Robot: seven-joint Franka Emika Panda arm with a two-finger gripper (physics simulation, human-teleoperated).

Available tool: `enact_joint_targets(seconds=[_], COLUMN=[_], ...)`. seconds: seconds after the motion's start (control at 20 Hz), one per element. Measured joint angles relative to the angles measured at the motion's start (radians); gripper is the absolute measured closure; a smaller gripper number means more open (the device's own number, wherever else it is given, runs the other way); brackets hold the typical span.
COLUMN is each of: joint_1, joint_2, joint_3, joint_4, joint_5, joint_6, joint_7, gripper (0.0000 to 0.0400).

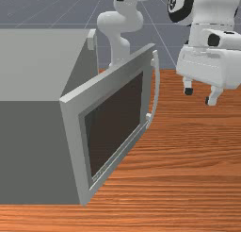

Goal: Close the microwave

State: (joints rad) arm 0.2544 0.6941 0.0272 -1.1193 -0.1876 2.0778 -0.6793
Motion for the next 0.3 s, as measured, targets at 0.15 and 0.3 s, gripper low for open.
enact_joint_targets(seconds=[0.15, 0.3], joint_1=[-0.08, -0.358], joint_2=[-0.029, -0.056], joint_3=[0.05, 0.17], joint_4=[-0.359, -0.401], joint_5=[-0.015, 0.11], joint_6=[0.428, 0.431], joint_7=[-0.138, -0.585], gripper=[0.0, 0.0])
